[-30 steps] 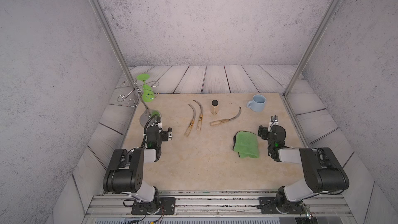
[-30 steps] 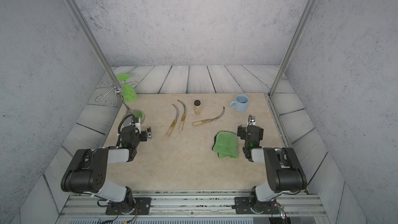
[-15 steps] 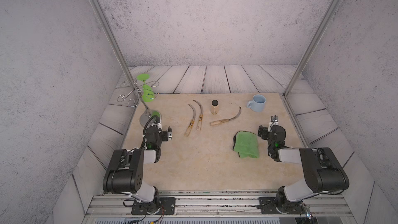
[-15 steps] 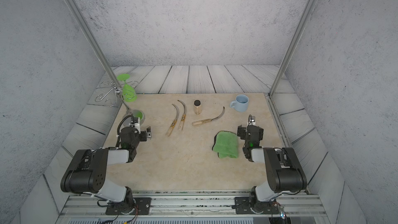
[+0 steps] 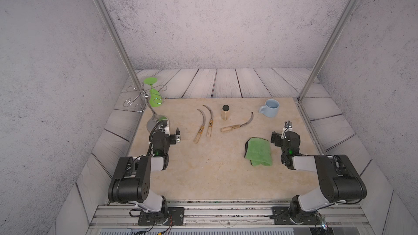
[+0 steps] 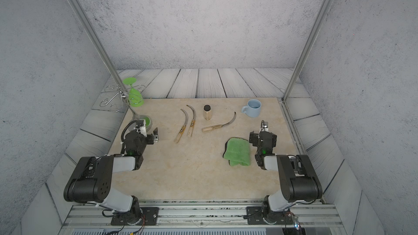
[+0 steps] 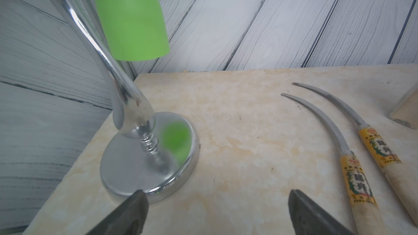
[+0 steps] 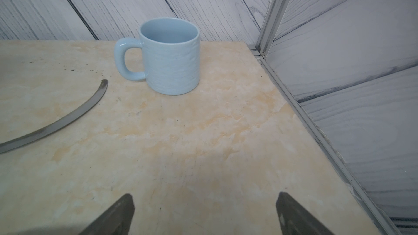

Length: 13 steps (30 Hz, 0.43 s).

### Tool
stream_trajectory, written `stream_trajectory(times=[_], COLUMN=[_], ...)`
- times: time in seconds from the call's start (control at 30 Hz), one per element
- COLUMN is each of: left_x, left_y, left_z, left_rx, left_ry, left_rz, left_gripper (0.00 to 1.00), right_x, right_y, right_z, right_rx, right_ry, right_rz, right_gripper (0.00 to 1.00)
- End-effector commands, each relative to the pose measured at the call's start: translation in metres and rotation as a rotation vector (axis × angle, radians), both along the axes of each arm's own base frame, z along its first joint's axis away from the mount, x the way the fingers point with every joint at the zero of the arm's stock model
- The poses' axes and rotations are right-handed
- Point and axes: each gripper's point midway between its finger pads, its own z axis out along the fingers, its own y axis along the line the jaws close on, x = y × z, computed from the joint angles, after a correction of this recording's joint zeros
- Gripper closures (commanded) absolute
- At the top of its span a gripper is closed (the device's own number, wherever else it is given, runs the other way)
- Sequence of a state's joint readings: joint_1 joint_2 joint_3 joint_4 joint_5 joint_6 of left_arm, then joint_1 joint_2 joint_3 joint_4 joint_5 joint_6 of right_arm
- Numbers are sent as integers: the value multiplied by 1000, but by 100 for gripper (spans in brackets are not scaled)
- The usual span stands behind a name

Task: Wipe small sickles with rags
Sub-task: Reset both arms

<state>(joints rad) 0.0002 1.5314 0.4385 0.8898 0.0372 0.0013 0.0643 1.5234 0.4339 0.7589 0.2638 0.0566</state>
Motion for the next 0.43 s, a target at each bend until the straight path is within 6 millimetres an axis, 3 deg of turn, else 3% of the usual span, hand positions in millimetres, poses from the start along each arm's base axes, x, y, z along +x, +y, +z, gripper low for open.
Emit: stream_trajectory(times=[0.0,0.4], left_x=[-9,-8], left_y=[2,4], left_z=[-24,-24], left_rx=[9,3], left_ry=[107,111], left_rz=[-7,1], left_gripper=[0,0], right_x=[3,3], right_y=[-1,0], right_z=[-1,0], right_rx=[10,10], right_ry=[3,2], right_rz=[-5,-3], right_gripper=[1,1])
